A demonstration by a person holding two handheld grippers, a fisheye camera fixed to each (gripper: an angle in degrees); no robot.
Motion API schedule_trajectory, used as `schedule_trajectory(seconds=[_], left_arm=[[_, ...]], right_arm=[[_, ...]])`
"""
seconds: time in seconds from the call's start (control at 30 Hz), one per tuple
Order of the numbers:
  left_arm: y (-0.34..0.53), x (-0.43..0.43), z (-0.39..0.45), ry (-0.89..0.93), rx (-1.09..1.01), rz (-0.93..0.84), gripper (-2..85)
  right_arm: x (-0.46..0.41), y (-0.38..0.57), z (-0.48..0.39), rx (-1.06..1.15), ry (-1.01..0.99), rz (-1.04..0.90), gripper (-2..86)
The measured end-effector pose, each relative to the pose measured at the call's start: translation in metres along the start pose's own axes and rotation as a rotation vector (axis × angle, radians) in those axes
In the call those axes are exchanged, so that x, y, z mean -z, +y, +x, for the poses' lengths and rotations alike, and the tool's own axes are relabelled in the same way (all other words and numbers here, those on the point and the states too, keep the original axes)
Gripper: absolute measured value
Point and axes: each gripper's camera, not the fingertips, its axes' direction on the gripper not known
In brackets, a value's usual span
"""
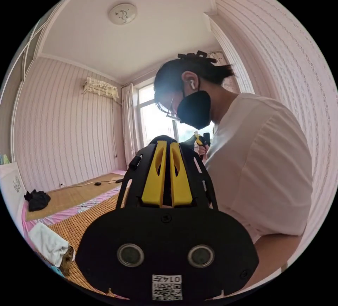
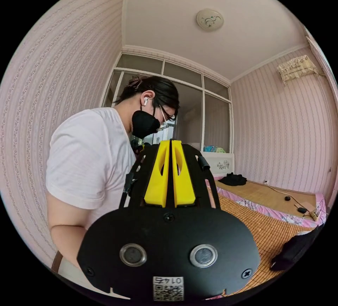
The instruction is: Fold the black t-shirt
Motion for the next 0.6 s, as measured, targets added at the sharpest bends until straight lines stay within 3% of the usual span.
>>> schedule_trajectory(seconds=[0.1, 0.2, 0.3, 0.43, 0.5, 0.6], left_arm=[[-0.007, 0.022, 0.001, -0.011, -0.045, 0.068, -1.0], [-0.001, 0.021, -0.028, -0.121, 0.054, 0.02, -1.0], [0.015, -0.014, -0.1, -0.278, 0.296, -0.129, -1.0], [-0.012, -0.066, -0.229, -0.422, 0.499, -0.154, -1.0], [-0.056, -0.077, -0.257, -0.478, 0.475, -0.091, -1.0], [-0.123, -0.094, -0.251, -0.59, 0.254, -0.037, -1.0]], right_arm=[[-0.006, -0.013, 0.003, 0.048, -0.027, 0.051, 0.2], [-0.033, -0.01, 0.045, -0.076, 0.105, -0.037, 0.2], [-0.087, -0.002, 0.139, -0.276, 0.283, -0.207, 0.1], [-0.145, -0.051, 0.299, -0.431, 0.361, -0.149, 0.0], [-0.16, -0.104, 0.334, -0.408, 0.406, -0.059, 0.0], [-0.182, -0.179, 0.333, -0.246, 0.423, 0.079, 0.1]])
